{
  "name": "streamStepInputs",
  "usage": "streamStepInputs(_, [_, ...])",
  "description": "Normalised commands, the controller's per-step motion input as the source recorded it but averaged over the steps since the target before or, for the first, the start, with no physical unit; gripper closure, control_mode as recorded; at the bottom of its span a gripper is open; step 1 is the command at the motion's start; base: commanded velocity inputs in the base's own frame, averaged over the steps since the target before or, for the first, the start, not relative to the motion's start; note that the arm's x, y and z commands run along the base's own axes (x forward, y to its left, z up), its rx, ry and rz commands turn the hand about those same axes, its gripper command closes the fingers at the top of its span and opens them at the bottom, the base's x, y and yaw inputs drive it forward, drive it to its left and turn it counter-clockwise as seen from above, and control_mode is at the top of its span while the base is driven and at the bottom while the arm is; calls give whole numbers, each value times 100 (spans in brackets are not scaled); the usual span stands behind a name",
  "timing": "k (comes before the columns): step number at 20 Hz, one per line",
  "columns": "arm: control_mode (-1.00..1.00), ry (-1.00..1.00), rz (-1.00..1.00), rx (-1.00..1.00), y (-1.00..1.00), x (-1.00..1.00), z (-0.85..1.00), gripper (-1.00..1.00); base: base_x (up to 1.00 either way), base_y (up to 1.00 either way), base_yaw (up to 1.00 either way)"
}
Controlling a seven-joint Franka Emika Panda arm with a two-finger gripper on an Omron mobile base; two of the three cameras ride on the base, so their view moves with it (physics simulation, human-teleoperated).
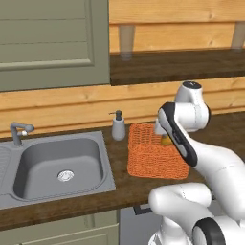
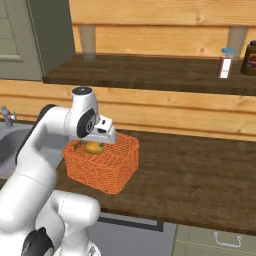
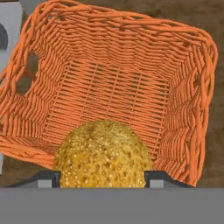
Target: Open the cabinet, pick up the bread from the cabinet and place it in the basket. Then move the basket to the dining counter.
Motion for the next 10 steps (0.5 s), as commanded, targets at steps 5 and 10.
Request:
streamStepInputs(5, [-100,12,0,0,-2,47,-32,100,0,0,0])
streamStepInputs(10, [-100,0,0,0,0,34,-50,100,0,0,0])
